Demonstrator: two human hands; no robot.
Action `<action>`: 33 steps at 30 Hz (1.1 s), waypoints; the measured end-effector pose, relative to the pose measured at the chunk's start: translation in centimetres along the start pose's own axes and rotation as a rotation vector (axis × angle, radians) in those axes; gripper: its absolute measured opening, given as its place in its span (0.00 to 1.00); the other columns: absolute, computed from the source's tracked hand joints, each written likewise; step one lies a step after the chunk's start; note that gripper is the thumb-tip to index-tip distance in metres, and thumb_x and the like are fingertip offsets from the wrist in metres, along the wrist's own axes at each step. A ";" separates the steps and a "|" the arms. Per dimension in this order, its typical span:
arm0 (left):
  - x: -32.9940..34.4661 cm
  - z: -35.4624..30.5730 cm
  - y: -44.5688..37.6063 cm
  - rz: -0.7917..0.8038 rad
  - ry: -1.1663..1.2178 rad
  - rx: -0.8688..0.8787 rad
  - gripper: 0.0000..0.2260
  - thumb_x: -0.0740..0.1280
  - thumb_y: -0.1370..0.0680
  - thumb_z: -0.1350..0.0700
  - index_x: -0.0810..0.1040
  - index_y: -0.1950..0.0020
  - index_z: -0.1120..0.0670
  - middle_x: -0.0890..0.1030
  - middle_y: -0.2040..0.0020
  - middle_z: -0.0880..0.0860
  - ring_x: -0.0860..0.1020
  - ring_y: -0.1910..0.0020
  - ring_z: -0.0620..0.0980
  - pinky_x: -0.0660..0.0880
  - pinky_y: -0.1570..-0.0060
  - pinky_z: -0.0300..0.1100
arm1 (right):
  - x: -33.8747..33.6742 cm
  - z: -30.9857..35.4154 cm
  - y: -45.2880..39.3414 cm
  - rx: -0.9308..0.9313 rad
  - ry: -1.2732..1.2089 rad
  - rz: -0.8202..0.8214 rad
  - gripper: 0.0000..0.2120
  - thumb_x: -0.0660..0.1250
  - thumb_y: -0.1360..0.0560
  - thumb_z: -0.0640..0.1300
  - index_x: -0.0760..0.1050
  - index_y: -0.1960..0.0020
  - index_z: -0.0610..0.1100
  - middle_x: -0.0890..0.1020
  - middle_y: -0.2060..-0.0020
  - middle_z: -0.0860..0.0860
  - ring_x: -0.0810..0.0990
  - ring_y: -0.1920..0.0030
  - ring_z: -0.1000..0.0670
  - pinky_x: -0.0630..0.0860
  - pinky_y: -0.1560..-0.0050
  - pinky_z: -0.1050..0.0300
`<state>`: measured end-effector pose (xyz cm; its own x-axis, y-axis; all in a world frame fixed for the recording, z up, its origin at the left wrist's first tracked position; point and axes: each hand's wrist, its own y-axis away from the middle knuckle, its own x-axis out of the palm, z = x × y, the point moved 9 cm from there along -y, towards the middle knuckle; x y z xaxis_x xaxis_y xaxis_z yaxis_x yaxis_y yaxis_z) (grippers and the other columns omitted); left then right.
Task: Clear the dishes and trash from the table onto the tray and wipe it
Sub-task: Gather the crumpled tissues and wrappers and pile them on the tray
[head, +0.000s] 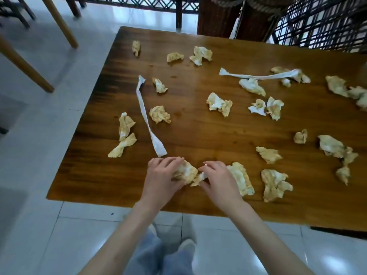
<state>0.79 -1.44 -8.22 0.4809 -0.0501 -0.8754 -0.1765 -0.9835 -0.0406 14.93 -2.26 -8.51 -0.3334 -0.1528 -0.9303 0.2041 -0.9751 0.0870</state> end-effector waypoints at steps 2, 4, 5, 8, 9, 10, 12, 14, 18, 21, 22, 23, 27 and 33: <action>0.2 0.3 -0.3 -0.022 0.034 -0.006 0.27 0.79 0.36 0.55 0.77 0.38 0.50 0.80 0.43 0.48 0.73 0.43 0.51 0.65 0.40 0.44 | -0.1 0.0 -0.2 -0.017 -0.010 -0.003 0.14 0.73 0.31 0.40 0.80 0.46 0.45 0.80 0.47 0.48 0.74 0.43 0.47 0.72 0.44 0.55; 0.3 0.6 -0.3 -0.039 0.060 -0.019 0.26 0.78 0.36 0.57 0.78 0.39 0.51 0.80 0.43 0.49 0.73 0.44 0.51 0.66 0.42 0.43 | -0.1 -0.1 -0.4 -0.029 -0.011 -0.012 0.12 0.72 0.32 0.37 0.80 0.49 0.44 0.81 0.49 0.48 0.75 0.45 0.46 0.73 0.46 0.54; 0.4 0.7 -0.3 -0.045 0.068 -0.023 0.25 0.78 0.35 0.57 0.78 0.39 0.51 0.80 0.44 0.49 0.73 0.45 0.52 0.67 0.43 0.44 | -0.1 -0.1 -0.3 -0.032 -0.009 -0.018 0.12 0.72 0.32 0.36 0.81 0.50 0.44 0.81 0.50 0.48 0.75 0.45 0.46 0.74 0.47 0.54; 0.5 0.8 -0.5 -0.061 0.095 -0.038 0.23 0.77 0.34 0.59 0.79 0.40 0.51 0.81 0.45 0.50 0.73 0.46 0.52 0.68 0.45 0.45 | -0.2 -0.3 -0.2 -0.031 -0.009 -0.024 0.11 0.71 0.32 0.33 0.81 0.52 0.44 0.81 0.51 0.48 0.76 0.47 0.46 0.75 0.49 0.55; 0.5 0.8 -0.7 -0.066 0.106 -0.044 0.22 0.77 0.33 0.60 0.79 0.41 0.51 0.81 0.45 0.50 0.73 0.46 0.52 0.67 0.45 0.44 | -0.2 -0.4 -0.1 -0.027 -0.011 -0.027 0.11 0.71 0.32 0.32 0.81 0.52 0.44 0.81 0.51 0.48 0.76 0.47 0.47 0.75 0.49 0.55; 0.5 0.9 -0.8 -0.070 0.115 -0.049 0.22 0.77 0.33 0.60 0.79 0.41 0.51 0.81 0.46 0.51 0.73 0.47 0.52 0.67 0.45 0.44 | -0.3 -0.4 -0.1 -0.027 -0.009 -0.031 0.11 0.71 0.32 0.32 0.81 0.52 0.44 0.81 0.51 0.48 0.76 0.47 0.47 0.76 0.49 0.55; 0.4 0.9 -0.9 -0.071 0.124 -0.058 0.21 0.77 0.33 0.60 0.79 0.41 0.51 0.81 0.47 0.51 0.74 0.47 0.53 0.67 0.46 0.44 | -0.5 -0.3 0.0 -0.031 -0.001 -0.031 0.11 0.70 0.31 0.32 0.82 0.51 0.44 0.82 0.51 0.48 0.76 0.46 0.47 0.75 0.48 0.56; 0.6 0.9 -1.0 -0.063 0.124 -0.064 0.21 0.76 0.33 0.60 0.80 0.42 0.51 0.81 0.47 0.52 0.75 0.48 0.53 0.68 0.45 0.46 | -0.6 -0.2 0.1 -0.029 -0.006 -0.031 0.11 0.71 0.32 0.32 0.82 0.52 0.43 0.82 0.51 0.47 0.77 0.47 0.47 0.75 0.49 0.56; 0.9 1.1 -0.8 -0.048 0.099 -0.050 0.18 0.76 0.32 0.60 0.81 0.44 0.51 0.82 0.49 0.51 0.76 0.48 0.53 0.68 0.45 0.46 | -1.1 -0.4 0.3 -0.010 -0.024 -0.042 0.11 0.72 0.33 0.30 0.82 0.54 0.41 0.82 0.53 0.46 0.78 0.49 0.46 0.75 0.52 0.57; 0.9 0.9 -0.7 -0.056 0.078 -0.034 0.15 0.75 0.31 0.61 0.81 0.46 0.51 0.82 0.51 0.51 0.77 0.51 0.52 0.66 0.48 0.42 | -1.9 -0.7 0.5 0.007 -0.017 -0.085 0.10 0.73 0.34 0.31 0.82 0.55 0.42 0.83 0.54 0.46 0.79 0.50 0.46 0.75 0.53 0.58; 0.8 0.8 -0.7 -0.060 0.070 -0.029 0.14 0.75 0.31 0.61 0.81 0.47 0.51 0.82 0.51 0.51 0.77 0.52 0.52 0.66 0.49 0.42 | -2.3 -1.1 0.6 0.020 -0.006 -0.108 0.10 0.74 0.35 0.31 0.82 0.56 0.42 0.83 0.54 0.47 0.79 0.50 0.46 0.75 0.53 0.59; 0.8 0.8 -0.8 -0.067 0.060 -0.027 0.14 0.74 0.31 0.61 0.81 0.47 0.51 0.82 0.52 0.51 0.77 0.52 0.52 0.65 0.50 0.42 | -2.7 -1.6 0.7 0.042 0.004 -0.127 0.09 0.74 0.34 0.33 0.82 0.57 0.43 0.82 0.54 0.48 0.79 0.50 0.47 0.74 0.53 0.59; -0.3 1.7 -1.3 -0.144 -0.019 -0.064 0.11 0.74 0.30 0.59 0.81 0.49 0.51 0.82 0.53 0.50 0.75 0.55 0.52 0.59 0.54 0.43 | -3.7 -4.8 1.5 0.208 0.041 -0.156 0.08 0.74 0.34 0.37 0.82 0.56 0.45 0.81 0.49 0.48 0.75 0.45 0.45 0.73 0.49 0.56; -0.9 2.2 -2.1 -0.173 -0.096 -0.084 0.11 0.73 0.29 0.57 0.81 0.48 0.49 0.82 0.53 0.50 0.75 0.53 0.53 0.57 0.54 0.45 | -2.0 -7.8 2.8 0.366 -0.004 -0.024 0.09 0.70 0.28 0.40 0.80 0.48 0.47 0.73 0.36 0.49 0.69 0.35 0.47 0.68 0.38 0.56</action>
<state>-1.12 1.07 -8.42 0.4128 0.1332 -0.9010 -0.0248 -0.9872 -0.1573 23.35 -3.41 -9.14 -0.3376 -0.1292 -0.9324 -0.1463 -0.9713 0.1876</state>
